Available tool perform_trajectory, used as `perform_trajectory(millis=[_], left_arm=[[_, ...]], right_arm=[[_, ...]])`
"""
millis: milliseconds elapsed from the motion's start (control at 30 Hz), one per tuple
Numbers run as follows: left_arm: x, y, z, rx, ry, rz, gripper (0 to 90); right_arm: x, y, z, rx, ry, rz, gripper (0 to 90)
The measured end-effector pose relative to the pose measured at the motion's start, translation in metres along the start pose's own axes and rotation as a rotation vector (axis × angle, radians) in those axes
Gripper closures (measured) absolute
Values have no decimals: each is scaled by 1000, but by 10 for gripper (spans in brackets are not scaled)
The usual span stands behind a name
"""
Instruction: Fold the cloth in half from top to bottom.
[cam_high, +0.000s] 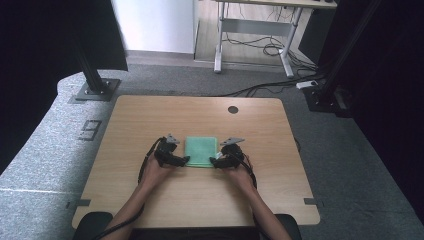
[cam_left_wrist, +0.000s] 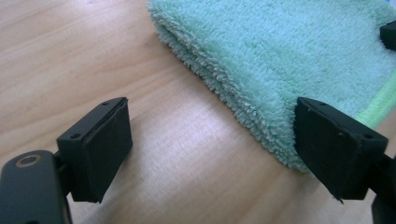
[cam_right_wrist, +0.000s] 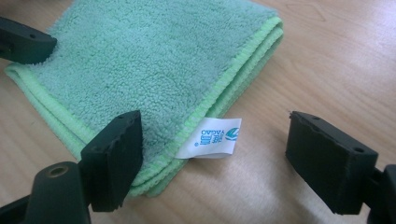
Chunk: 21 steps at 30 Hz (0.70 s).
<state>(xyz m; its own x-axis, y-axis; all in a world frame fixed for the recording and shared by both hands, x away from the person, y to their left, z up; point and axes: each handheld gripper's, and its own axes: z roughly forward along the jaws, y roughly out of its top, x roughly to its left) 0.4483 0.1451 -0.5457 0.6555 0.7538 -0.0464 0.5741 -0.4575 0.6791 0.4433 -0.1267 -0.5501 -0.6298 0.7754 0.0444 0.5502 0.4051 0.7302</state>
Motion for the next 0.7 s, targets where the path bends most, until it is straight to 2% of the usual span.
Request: perform_trajectory(millis=[167, 267, 367, 467, 567, 700], left_arm=[[2, -2, 1, -21, -12, 3, 120], [4, -1, -4, -8, -33, -11, 127], [1, 2, -13, -10, -30, 15, 142], [-2, 3, -25, -3, -31, 45, 110], [-6, -1, -36, -9, -40, 58, 106], [-11, -10, -47, -2, -45, 74, 74]], right_arm=[[-2, 0, 1, -6, 7, 3, 178], [-4, 0, -1, -11, 21, 6, 146], [-5, 1, -7, 10, 41, 9, 138], [-4, 2, -16, 19, 64, 9, 95], [-1, 1, -26, 18, 57, -14, 33], [2, -4, -41, 19, 46, -30, 9]])
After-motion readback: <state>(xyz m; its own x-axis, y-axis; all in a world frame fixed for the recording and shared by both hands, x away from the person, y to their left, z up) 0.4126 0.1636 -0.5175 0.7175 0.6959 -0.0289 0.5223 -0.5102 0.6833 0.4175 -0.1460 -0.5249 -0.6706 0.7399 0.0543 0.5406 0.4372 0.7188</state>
